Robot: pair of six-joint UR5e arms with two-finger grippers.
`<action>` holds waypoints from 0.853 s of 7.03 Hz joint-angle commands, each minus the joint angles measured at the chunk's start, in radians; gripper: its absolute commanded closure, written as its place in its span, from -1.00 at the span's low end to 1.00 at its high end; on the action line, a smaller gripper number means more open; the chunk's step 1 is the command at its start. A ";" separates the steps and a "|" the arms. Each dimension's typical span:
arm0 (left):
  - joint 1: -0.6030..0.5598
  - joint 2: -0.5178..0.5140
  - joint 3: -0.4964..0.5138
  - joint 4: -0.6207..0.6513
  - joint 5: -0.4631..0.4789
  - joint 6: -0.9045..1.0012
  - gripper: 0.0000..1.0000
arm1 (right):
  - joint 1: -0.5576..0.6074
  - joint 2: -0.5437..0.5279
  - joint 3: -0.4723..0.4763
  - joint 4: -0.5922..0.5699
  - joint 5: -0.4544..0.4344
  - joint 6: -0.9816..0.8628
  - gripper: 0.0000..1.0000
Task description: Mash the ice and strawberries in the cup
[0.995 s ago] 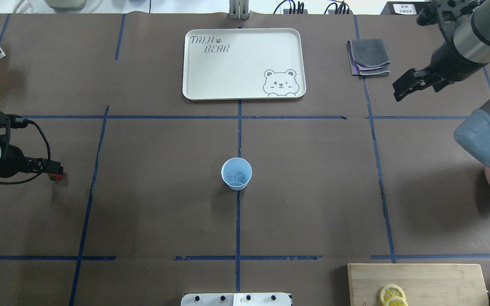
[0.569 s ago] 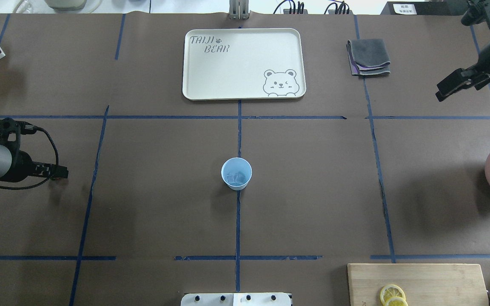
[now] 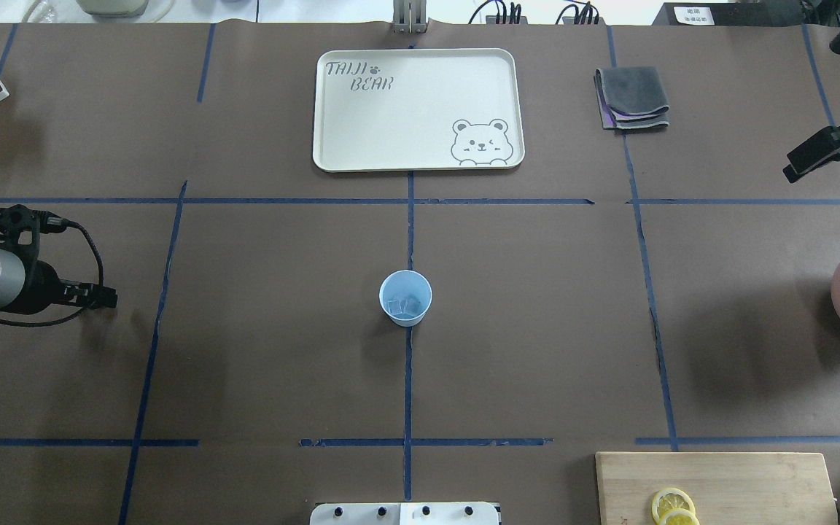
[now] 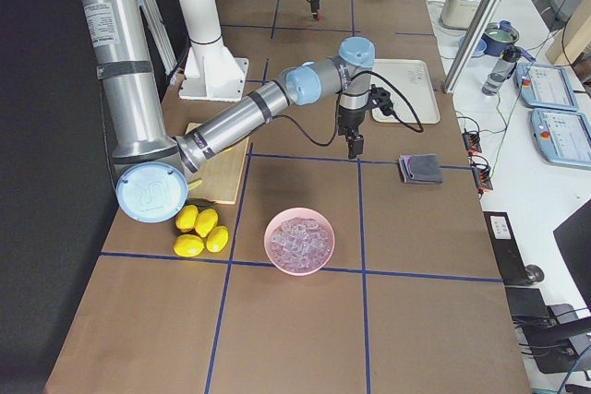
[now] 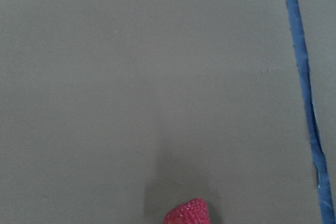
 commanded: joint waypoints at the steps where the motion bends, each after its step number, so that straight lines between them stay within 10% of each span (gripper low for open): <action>1: 0.002 -0.006 0.012 -0.001 -0.001 -0.001 -0.72 | 0.009 -0.009 -0.002 0.000 0.006 -0.008 -0.99; 6: 0.004 -0.008 0.011 -0.001 -0.003 -0.004 -0.09 | 0.112 -0.050 -0.054 0.000 0.057 -0.154 -0.99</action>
